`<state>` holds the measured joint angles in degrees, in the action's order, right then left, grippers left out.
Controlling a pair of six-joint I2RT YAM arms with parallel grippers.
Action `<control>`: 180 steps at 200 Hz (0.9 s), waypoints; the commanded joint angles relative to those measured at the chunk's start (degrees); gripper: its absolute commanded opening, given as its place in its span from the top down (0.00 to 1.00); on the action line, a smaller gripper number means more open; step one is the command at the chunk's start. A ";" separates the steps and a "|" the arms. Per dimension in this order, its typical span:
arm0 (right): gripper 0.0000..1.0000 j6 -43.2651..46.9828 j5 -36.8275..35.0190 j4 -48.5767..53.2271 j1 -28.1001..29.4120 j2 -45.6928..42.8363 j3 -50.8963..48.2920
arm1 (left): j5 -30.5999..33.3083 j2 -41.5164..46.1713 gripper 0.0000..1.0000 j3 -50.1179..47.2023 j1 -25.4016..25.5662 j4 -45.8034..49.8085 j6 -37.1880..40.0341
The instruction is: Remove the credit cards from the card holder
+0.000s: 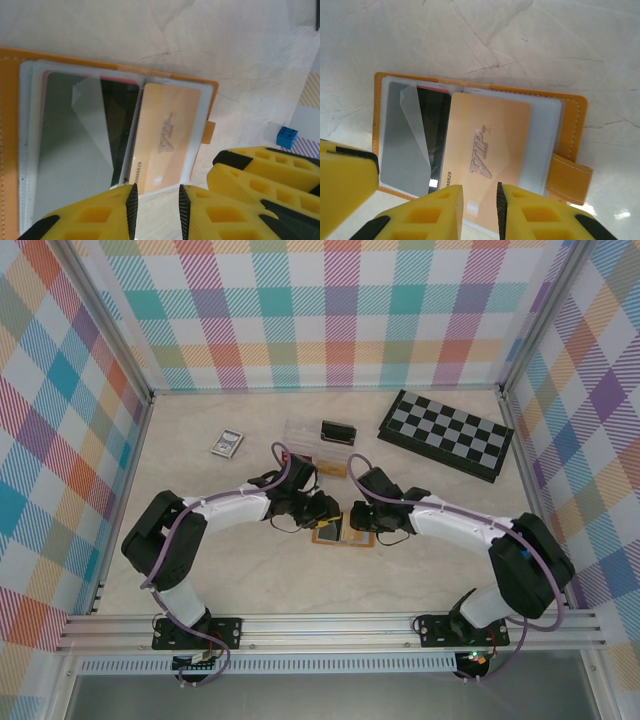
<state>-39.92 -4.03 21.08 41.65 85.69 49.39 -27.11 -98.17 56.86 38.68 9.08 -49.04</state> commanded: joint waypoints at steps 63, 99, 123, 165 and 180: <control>0.74 -1.83 2.36 2.74 -2.18 4.35 1.77 | -3.81 -6.45 0.73 1.64 0.38 -2.12 -1.85; 0.75 -1.85 3.68 2.01 -2.62 6.20 1.77 | -4.65 -7.63 0.74 1.94 0.70 -3.01 -2.36; 0.75 -1.83 3.68 2.38 -2.98 7.13 1.77 | -6.70 -8.33 0.75 1.94 0.70 -4.93 -2.89; 0.75 -1.91 4.43 2.38 -3.47 8.94 1.77 | -7.68 -8.90 0.75 2.48 0.86 -4.95 -2.58; 0.75 -1.98 4.55 2.30 -3.59 9.31 1.77 | -7.86 -9.22 0.75 2.58 0.87 -4.86 -2.44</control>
<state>-41.19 -0.16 22.13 38.61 93.36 50.41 -33.54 -106.45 57.91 38.98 4.36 -51.46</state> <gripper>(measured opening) 0.252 0.255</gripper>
